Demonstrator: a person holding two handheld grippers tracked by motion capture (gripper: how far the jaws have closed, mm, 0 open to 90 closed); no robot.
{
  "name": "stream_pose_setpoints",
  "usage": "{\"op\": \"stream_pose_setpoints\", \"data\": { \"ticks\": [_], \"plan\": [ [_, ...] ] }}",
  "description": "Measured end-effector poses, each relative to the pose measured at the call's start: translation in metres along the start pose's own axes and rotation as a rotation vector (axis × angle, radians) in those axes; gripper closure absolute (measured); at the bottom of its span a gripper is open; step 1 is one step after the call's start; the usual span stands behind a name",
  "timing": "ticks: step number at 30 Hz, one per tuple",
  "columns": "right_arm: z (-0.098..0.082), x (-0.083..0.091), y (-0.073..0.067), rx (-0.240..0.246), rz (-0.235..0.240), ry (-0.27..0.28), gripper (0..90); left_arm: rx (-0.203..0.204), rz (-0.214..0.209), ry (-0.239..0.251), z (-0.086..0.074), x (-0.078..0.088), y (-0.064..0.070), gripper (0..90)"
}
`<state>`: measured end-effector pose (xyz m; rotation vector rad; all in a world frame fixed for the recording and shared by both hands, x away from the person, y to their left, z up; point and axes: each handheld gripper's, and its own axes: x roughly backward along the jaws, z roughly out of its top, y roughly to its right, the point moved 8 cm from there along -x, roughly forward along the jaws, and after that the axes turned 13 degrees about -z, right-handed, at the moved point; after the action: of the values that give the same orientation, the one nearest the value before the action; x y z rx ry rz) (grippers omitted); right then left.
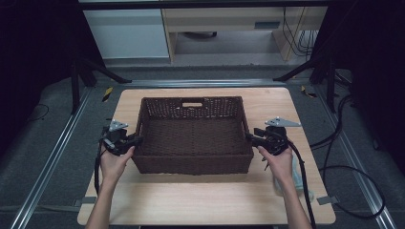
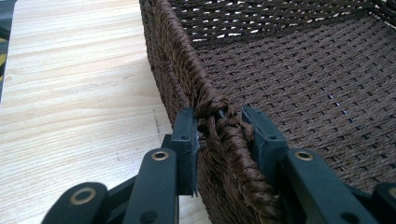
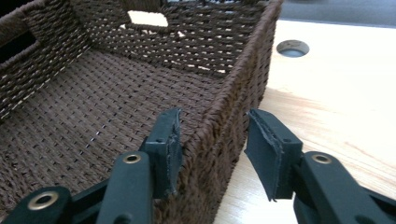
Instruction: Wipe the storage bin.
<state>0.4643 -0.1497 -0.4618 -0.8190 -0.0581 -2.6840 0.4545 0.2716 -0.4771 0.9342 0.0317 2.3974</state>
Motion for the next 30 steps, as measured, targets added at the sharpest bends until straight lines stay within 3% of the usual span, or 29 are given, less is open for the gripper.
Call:
{"op": "stream_pose_setpoints", "data": {
  "ticks": [4, 8, 11, 13, 16, 22, 25, 27, 30],
  "plan": [
    [0.0, 0.0, -0.005, 0.014, 0.016, -0.008, 69.4, -0.004, 0.0, 0.004, 0.001, -0.001, -0.001, 67.1],
    [-0.001, 0.002, -0.008, 0.02, 0.017, -0.02, 71.1, -0.018, 0.014, 0.011, 0.002, -0.001, -0.002, 65.6],
    [-0.003, 0.003, -0.008, 0.02, 0.013, -0.023, 71.6, -0.002, 0.033, 0.021, 0.002, 0.001, -0.003, 58.4],
    [-0.005, 0.005, -0.008, 0.028, 0.006, -0.024, 71.6, -0.006, 0.044, 0.03, 0.003, 0.003, -0.004, 52.1],
    [-0.007, 0.009, -0.009, 0.033, 0.005, -0.028, 71.5, -0.024, 0.059, 0.029, 0.002, 0.005, -0.003, 49.5],
    [-0.011, 0.014, -0.012, 0.044, -0.002, -0.029, 71.4, -0.03, 0.049, 0.025, -0.001, 0.009, 0.0, 47.4],
    [-0.011, 0.016, -0.013, 0.04, -0.003, -0.026, 71.2, -0.01, 0.012, 0.054, 0.002, 0.015, 0.002, 44.4],
    [-0.012, 0.017, -0.013, 0.044, -0.005, -0.026, 71.1, -0.008, -0.006, 0.058, 0.005, 0.021, 0.006, 45.6],
    [-0.013, 0.019, -0.014, 0.044, -0.008, -0.026, 70.8, -0.037, -0.009, 0.037, 0.004, 0.024, 0.013, 51.9]
  ]
}}
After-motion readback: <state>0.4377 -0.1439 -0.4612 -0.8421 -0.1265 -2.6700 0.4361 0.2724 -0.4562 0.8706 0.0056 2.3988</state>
